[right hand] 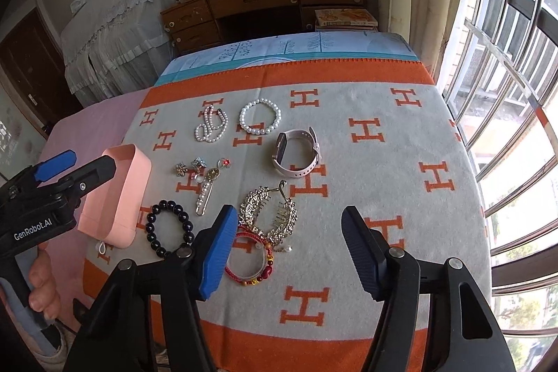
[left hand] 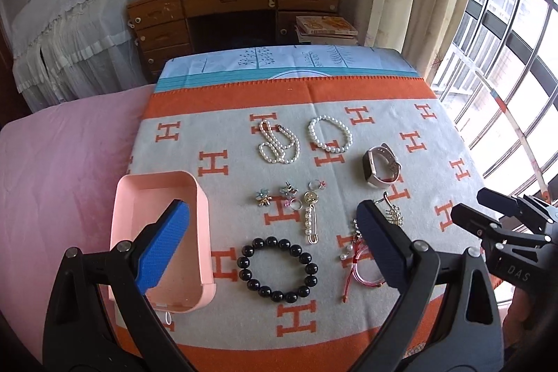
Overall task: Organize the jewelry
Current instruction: 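Reach the right tool to the white smartwatch and close on its strap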
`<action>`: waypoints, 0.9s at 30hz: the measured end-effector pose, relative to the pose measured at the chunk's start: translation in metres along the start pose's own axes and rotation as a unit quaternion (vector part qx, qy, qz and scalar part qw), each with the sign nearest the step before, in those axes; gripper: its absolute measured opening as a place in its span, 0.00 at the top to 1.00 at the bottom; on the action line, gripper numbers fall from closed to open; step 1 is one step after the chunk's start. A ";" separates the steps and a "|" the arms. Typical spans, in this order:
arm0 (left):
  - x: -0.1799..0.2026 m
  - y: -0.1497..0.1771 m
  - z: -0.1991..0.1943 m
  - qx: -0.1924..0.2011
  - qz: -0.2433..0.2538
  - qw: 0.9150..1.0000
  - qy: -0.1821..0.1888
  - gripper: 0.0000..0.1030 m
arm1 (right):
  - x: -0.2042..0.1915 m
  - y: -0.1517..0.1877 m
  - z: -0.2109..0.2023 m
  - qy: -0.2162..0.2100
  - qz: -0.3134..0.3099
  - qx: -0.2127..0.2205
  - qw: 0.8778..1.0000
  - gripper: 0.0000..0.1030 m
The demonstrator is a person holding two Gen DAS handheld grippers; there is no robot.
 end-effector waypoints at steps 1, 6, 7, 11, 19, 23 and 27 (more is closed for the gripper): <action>-0.002 -0.007 0.000 -0.001 0.000 1.000 -0.002 0.07 | 0.003 -0.008 -0.001 -0.005 0.002 -0.002 1.000 0.39; -0.005 -0.033 0.001 0.006 0.014 1.000 -0.007 0.07 | 0.009 -0.051 -0.010 0.004 -0.008 0.005 1.000 0.40; -0.005 -0.037 0.003 0.005 0.019 1.000 -0.003 0.07 | 0.011 -0.059 -0.011 0.004 -0.009 0.002 1.000 0.40; 0.000 -0.047 0.024 -0.026 0.036 0.999 0.025 0.07 | 0.018 -0.085 0.005 -0.005 0.000 -0.021 1.000 0.40; 0.010 -0.036 0.079 -0.081 0.037 0.995 0.035 0.19 | 0.050 -0.099 0.094 -0.014 0.057 -0.116 0.992 0.54; 0.012 -0.031 0.099 -0.097 0.030 0.994 0.040 0.21 | 0.065 -0.096 0.130 -0.007 0.071 -0.129 0.989 0.55; 0.020 -0.025 0.113 -0.110 0.039 0.992 0.043 0.25 | 0.068 -0.094 0.159 -0.006 0.069 -0.133 0.989 0.56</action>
Point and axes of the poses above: each gripper's, at about its wrist camera, not at the fingertips, and z roughly the way its jaws point, x to its right, y to its underside, the point moved 1 cm from there along z, roughly the way its jaws point, and after that the axes turned 10 degrees about -y, right-handed, at the moved point
